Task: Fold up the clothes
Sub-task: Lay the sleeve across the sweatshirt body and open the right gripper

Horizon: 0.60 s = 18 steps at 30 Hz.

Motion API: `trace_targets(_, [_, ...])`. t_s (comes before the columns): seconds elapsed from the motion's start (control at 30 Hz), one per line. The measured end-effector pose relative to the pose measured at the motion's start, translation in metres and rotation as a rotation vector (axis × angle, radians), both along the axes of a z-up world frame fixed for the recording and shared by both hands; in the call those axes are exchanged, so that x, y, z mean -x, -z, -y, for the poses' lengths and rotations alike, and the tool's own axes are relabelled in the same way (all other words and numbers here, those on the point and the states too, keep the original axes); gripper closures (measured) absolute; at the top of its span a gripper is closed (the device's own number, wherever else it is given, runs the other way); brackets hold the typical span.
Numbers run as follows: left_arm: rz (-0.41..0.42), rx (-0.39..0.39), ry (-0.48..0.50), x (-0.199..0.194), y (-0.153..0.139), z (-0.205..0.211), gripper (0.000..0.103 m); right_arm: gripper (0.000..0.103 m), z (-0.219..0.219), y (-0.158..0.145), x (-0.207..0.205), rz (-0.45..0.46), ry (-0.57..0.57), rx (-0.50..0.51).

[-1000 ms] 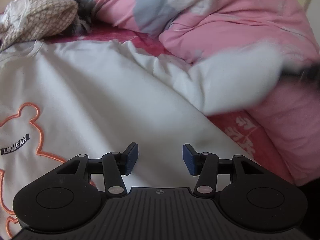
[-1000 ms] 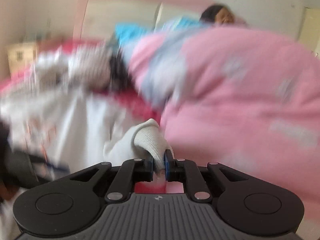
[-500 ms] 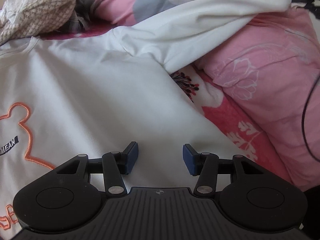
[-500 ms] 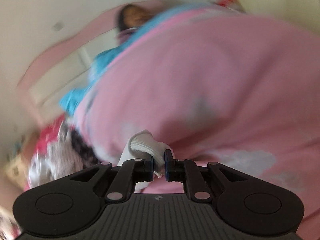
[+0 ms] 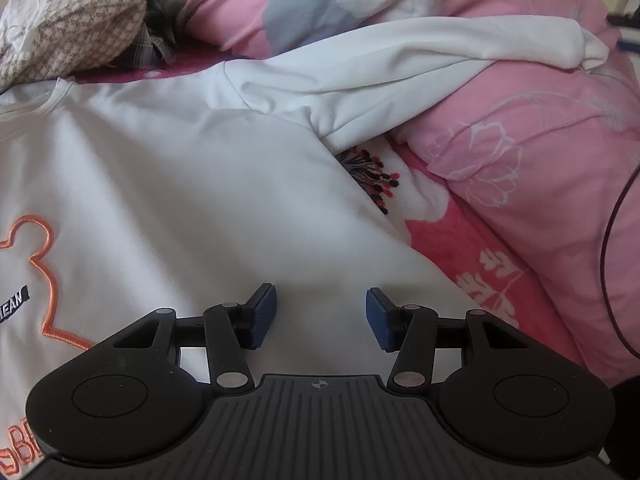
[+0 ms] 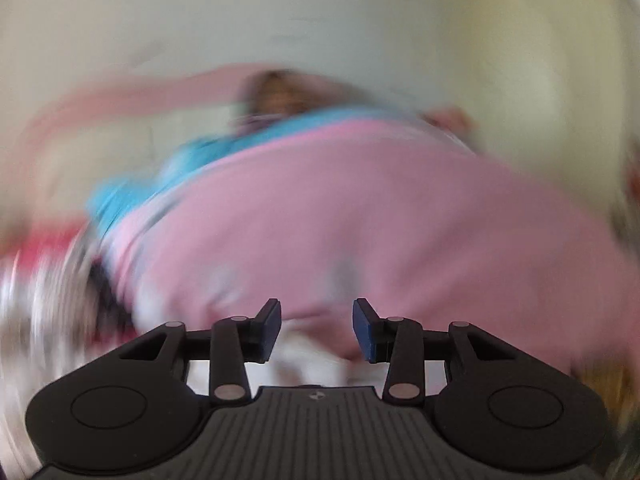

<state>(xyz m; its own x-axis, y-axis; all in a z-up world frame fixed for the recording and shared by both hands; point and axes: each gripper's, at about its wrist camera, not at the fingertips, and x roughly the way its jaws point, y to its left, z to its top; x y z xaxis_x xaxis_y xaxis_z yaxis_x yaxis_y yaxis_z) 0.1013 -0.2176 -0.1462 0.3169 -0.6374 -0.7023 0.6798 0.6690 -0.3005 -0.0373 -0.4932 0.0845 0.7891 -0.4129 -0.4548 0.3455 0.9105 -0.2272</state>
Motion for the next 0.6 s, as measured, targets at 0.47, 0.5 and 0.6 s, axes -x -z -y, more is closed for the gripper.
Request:
trace_targets(0.47, [-0.014, 0.010, -0.004, 0.005, -0.004, -0.001, 0.053, 0.090, -0.052, 0.114, -0.051, -0.585, -0.442, 0.791])
trace_targets(0.5, [-0.014, 0.011, -0.003, 0.005, -0.003, -0.001, 0.053, 0.102, -0.051, 0.108, -0.054, -0.571, -0.425, 0.771])
trace_targets(0.6, [-0.017, 0.017, -0.001, 0.005, -0.002, -0.001, 0.053, 0.102, -0.049, 0.078, -0.065, -0.523, -0.418, 0.608])
